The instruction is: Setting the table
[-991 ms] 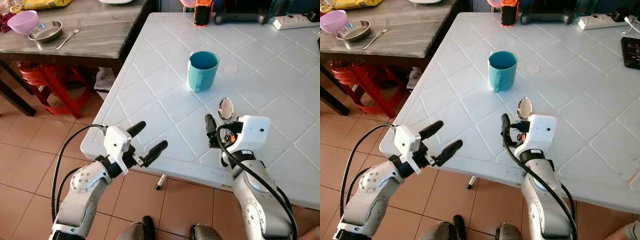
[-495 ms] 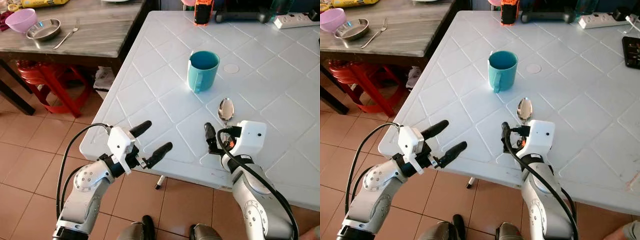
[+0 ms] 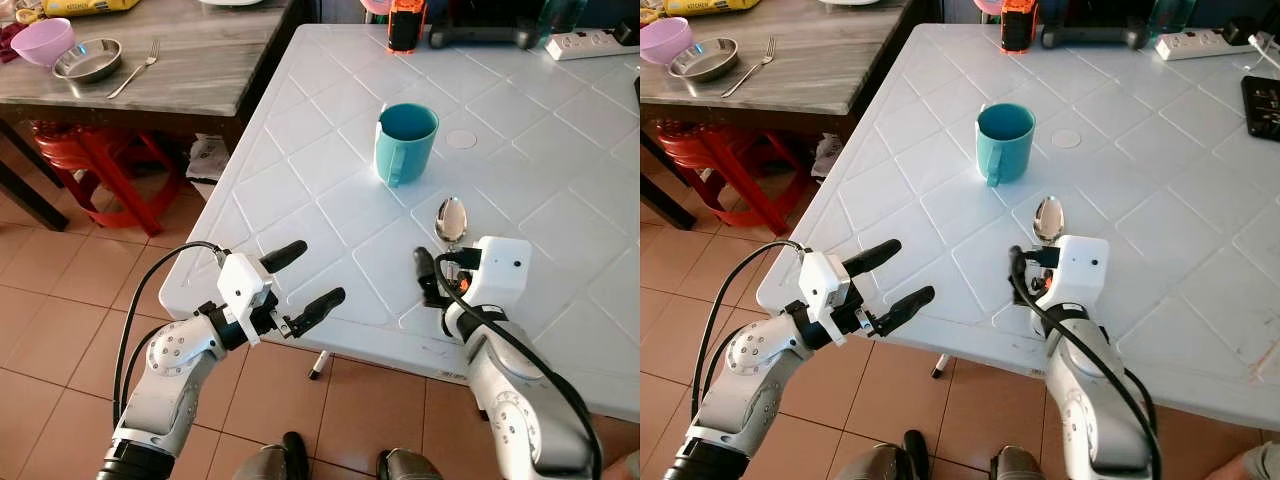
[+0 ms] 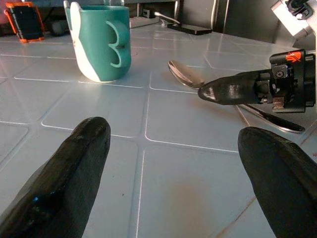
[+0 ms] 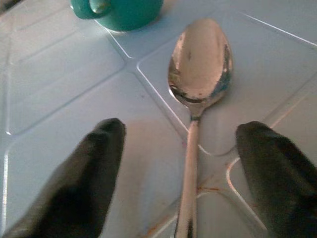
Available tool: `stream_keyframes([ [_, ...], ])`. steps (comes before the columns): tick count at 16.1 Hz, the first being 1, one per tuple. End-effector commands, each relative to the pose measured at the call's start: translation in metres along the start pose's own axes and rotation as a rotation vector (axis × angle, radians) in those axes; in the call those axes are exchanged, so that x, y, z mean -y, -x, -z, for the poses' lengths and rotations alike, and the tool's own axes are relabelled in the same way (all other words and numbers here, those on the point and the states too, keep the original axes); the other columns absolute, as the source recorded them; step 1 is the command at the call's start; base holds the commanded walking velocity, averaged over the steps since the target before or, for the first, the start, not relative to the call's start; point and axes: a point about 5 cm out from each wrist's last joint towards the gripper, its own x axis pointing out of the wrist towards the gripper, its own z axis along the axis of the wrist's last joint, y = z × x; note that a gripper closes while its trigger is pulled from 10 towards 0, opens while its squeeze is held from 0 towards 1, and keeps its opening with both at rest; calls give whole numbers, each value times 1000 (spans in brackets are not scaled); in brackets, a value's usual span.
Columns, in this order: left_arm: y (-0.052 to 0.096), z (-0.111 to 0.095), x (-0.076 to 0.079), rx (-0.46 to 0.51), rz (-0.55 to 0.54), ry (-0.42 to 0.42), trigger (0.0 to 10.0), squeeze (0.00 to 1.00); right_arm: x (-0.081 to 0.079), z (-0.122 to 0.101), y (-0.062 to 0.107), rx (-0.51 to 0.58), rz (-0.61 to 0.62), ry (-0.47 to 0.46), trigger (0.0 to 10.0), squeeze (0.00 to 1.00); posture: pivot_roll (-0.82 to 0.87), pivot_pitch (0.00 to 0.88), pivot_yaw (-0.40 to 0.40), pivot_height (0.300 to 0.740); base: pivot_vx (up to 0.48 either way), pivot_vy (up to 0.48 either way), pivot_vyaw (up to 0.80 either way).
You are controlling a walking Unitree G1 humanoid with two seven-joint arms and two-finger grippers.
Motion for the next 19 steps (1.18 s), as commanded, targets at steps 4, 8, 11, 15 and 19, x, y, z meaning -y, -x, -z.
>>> stream_keyframes([
  [4, 4, 4, 0, -15, 11, -17, 10000, 0, 5, 39, 4, -254, -14, 27, 471, 0, -180, 237, 94, 740, 0, 0, 0],
  [8, 3, 5, 1, -14, 12, -16, 10000, 0, 7, 46, 6, -306, 0, 29, 0, 0, -179, 237, 96, 740, 0, 0, 0],
  [11, 3, 5, 1, -16, 14, -18, 10000, 0, 10, 49, 7, -325, 11, 42, 0, 0, -179, 235, 99, 740, 0, 0, 0],
  [15, 4, 6, 2, -20, 14, -17, 10000, 0, 11, 53, 9, -341, 12, 63, 0, 0, -178, 235, 102, 740, 0, 0, 0],
  [19, 3, 6, 4, -17, 13, -17, 10000, 0, 11, 54, 10, -342, 8, 88, 0, 0, -180, 234, 103, 740, 0, 0, 0],
])
